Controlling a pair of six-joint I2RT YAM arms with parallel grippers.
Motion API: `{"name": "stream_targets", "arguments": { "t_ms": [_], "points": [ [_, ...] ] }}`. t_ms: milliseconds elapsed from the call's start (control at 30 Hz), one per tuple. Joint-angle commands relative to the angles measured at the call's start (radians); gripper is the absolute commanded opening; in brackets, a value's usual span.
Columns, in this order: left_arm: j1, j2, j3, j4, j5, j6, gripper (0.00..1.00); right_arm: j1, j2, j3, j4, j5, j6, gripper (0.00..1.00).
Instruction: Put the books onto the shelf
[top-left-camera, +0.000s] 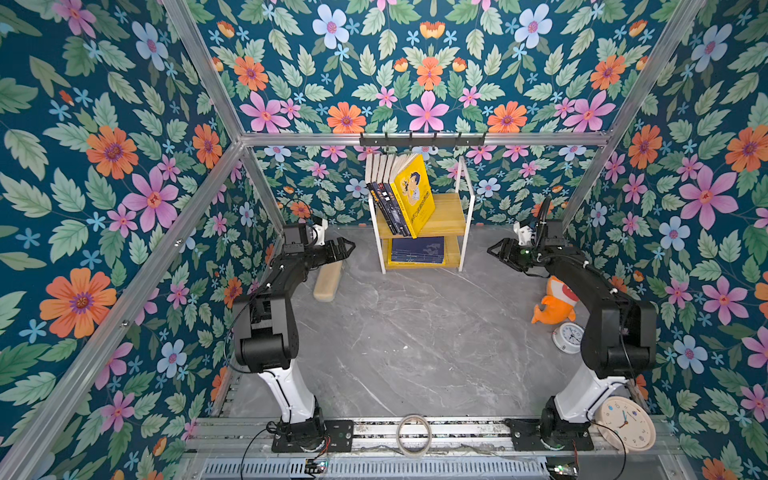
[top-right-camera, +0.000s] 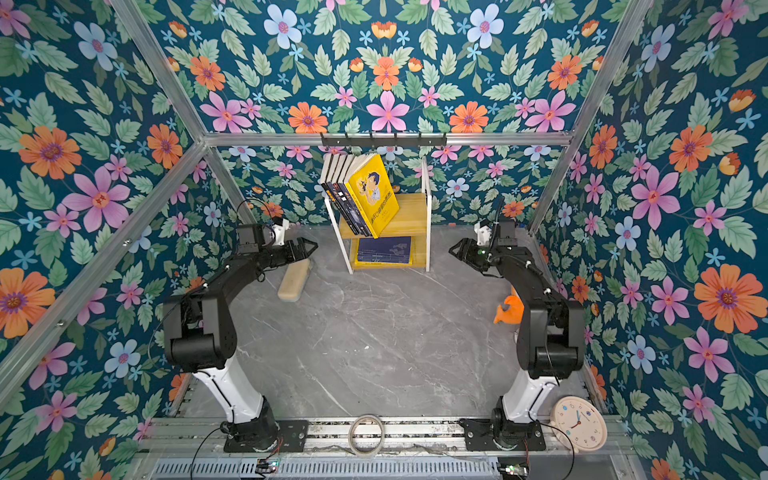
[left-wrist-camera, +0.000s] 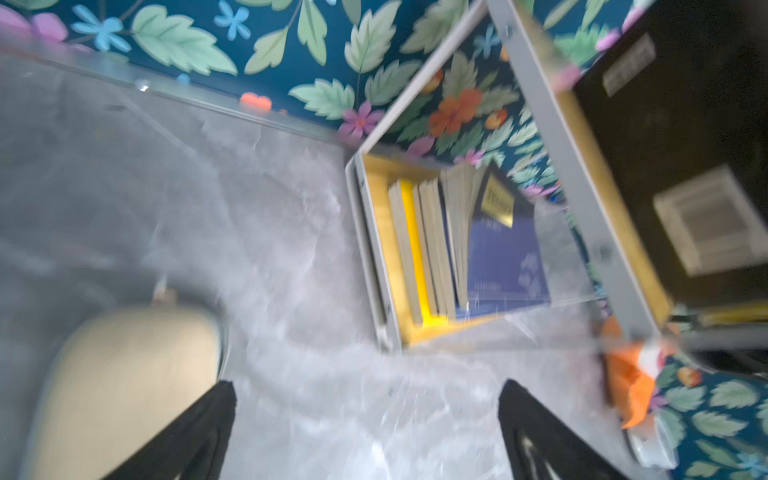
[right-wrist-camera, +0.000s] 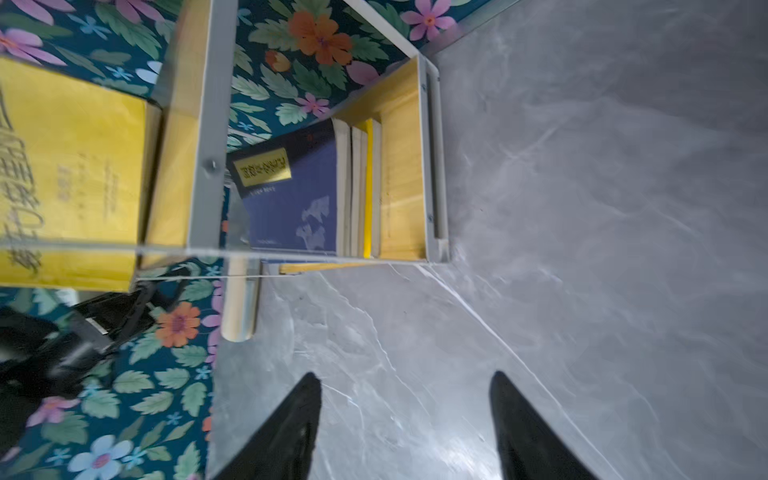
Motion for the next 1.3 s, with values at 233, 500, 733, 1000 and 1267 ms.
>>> {"name": "stream_targets", "arguments": {
  "t_ms": [233,500,733,1000,1267],
  "points": [
    [0.014,-0.358,-0.608,0.425,-0.315,0.260,1.00,-0.001,-0.454,-0.575,0.338,0.399,-0.186,0.99],
    [0.025,-0.364,-0.898,0.822,-0.366,0.223,1.00,-0.001,-0.639,-0.885,0.563,0.580,-0.309,0.99],
    [0.028,-0.295,-0.952,1.096,-0.406,0.200,1.00,-0.002,-0.663,-1.064,0.869,0.646,-0.420,0.99],
    [0.005,-0.209,-1.058,1.363,-0.466,0.212,1.00,-0.008,-0.539,-1.044,0.956,0.595,-0.433,0.99],
    [-0.005,-0.189,-1.025,1.335,-0.499,0.208,1.00,-0.009,-0.483,-1.098,1.145,0.539,-0.342,0.99]
  ]
}}
